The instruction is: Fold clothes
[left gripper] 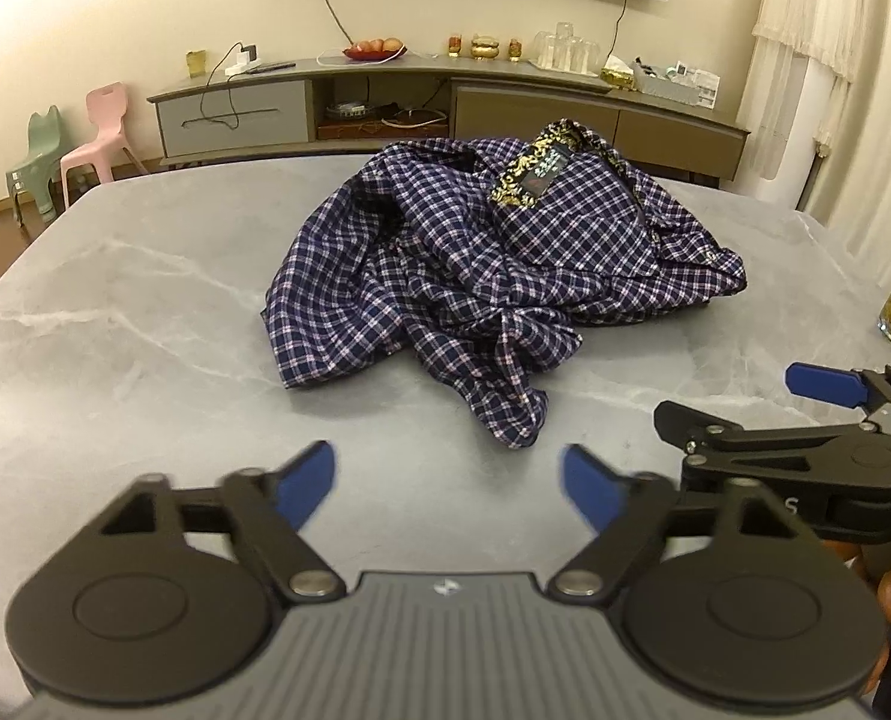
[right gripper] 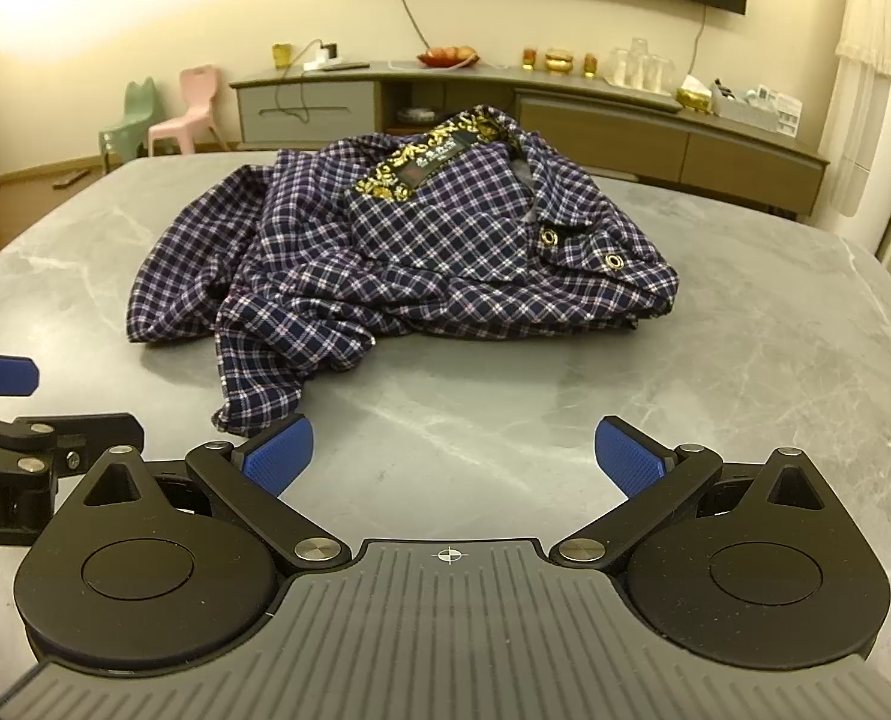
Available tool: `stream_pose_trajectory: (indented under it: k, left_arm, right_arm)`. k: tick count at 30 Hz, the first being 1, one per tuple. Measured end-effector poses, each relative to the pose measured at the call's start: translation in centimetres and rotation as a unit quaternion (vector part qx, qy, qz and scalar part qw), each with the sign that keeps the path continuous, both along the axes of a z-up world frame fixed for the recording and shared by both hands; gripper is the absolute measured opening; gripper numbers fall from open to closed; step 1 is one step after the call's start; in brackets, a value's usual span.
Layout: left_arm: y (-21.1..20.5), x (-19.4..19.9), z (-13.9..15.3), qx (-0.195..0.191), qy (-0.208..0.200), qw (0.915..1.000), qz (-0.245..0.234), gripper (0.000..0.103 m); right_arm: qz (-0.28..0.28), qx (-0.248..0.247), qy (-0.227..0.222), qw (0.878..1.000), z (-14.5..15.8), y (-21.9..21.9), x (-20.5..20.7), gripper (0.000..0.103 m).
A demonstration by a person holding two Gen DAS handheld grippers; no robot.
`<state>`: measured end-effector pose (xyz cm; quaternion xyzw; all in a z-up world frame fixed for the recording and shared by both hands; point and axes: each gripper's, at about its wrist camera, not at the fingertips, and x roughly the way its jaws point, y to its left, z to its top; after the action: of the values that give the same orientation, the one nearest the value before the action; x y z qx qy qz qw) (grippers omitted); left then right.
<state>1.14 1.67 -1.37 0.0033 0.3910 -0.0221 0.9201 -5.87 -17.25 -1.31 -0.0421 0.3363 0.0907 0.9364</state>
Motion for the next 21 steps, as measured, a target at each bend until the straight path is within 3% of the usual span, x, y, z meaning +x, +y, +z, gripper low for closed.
stream_pose_trajectory:
  k: [1, 2, 3, 4, 5, 6, 7, 10, 12, 13, 14, 15, 16, 17, 21]
  left_arm:
    - [0.0, 0.0, 0.0, 0.001, -0.002, 1.0000, 0.000, 0.050]
    - [0.0, 0.0, 0.0, 0.001, -0.004, 1.0000, 0.000, 0.033]
    - [0.0, 0.1, 0.0, 0.002, -0.008, 1.0000, 0.002, 0.022]
    - [0.1, 0.3, 0.0, 0.002, -0.011, 0.9999, 0.004, 0.001]
    - [0.2, 0.4, 0.1, 0.003, -0.014, 0.9999, 0.006, 0.000]
    - [0.3, 0.5, 0.1, -0.001, -0.021, 0.9998, 0.004, 0.000]
    - [0.4, 0.6, 0.3, -0.002, -0.025, 0.9997, 0.001, 0.000]
    - [0.7, 1.4, 0.4, -0.007, -0.028, 0.9996, -0.002, 0.000]
    - [1.0, 2.3, 0.3, -0.020, -0.021, 0.9996, -0.001, 0.013]
    - [1.2, 2.8, 0.2, -0.027, -0.017, 0.9995, 0.000, 0.045]
    - [1.4, 3.2, 0.1, -0.034, -0.014, 0.9993, 0.001, 0.084]
    - [1.5, 4.1, 0.0, -0.038, -0.016, 0.9991, 0.001, 0.097]
    - [1.5, 5.0, 0.0, -0.043, -0.018, 0.9989, 0.000, 0.103]
    - [1.5, 5.9, -0.1, -0.047, -0.020, 0.9987, 0.000, 0.103]
    - [1.7, 9.4, -0.5, -0.065, -0.029, 0.9974, 0.000, 0.103]
  right_arm:
    - [0.001, 0.000, 0.000, 1.000, 0.0, 0.0, 0.0, 0.095]
    - [0.004, 0.001, -0.003, 1.000, 0.1, 0.0, -0.1, 0.085]
    - [0.006, 0.002, -0.003, 1.000, 0.1, -0.1, -0.1, 0.077]
    - [0.008, 0.004, -0.002, 1.000, 0.2, -0.1, 0.0, 0.052]
    - [0.011, 0.007, 0.006, 1.000, 0.1, -0.2, 0.1, 0.019]
    - [0.014, 0.011, 0.013, 1.000, 0.0, -0.3, 0.3, 0.005]
    - [0.015, 0.022, 0.019, 0.999, -0.1, -0.5, 0.5, 0.000]
    - [0.015, 0.036, 0.023, 0.999, -0.2, -0.8, 0.7, 0.000]
    - [0.012, 0.042, 0.020, 0.999, -0.2, -1.0, 0.9, 0.000]
    - [0.006, 0.042, 0.017, 0.999, -0.3, -1.0, 1.0, 0.001]
    - [-0.001, 0.042, 0.014, 0.999, -0.3, -1.0, 1.2, 0.021]
    - [-0.008, 0.042, 0.010, 0.999, -0.3, -1.0, 1.3, 0.038]
    - [-0.017, 0.043, 0.003, 0.999, -0.2, -1.1, 1.6, 0.067]
    - [-0.025, 0.045, -0.005, 0.999, -0.1, -1.2, 1.9, 0.082]
    - [-0.039, 0.045, -0.033, 0.998, 1.2, -1.5, 4.9, 0.087]
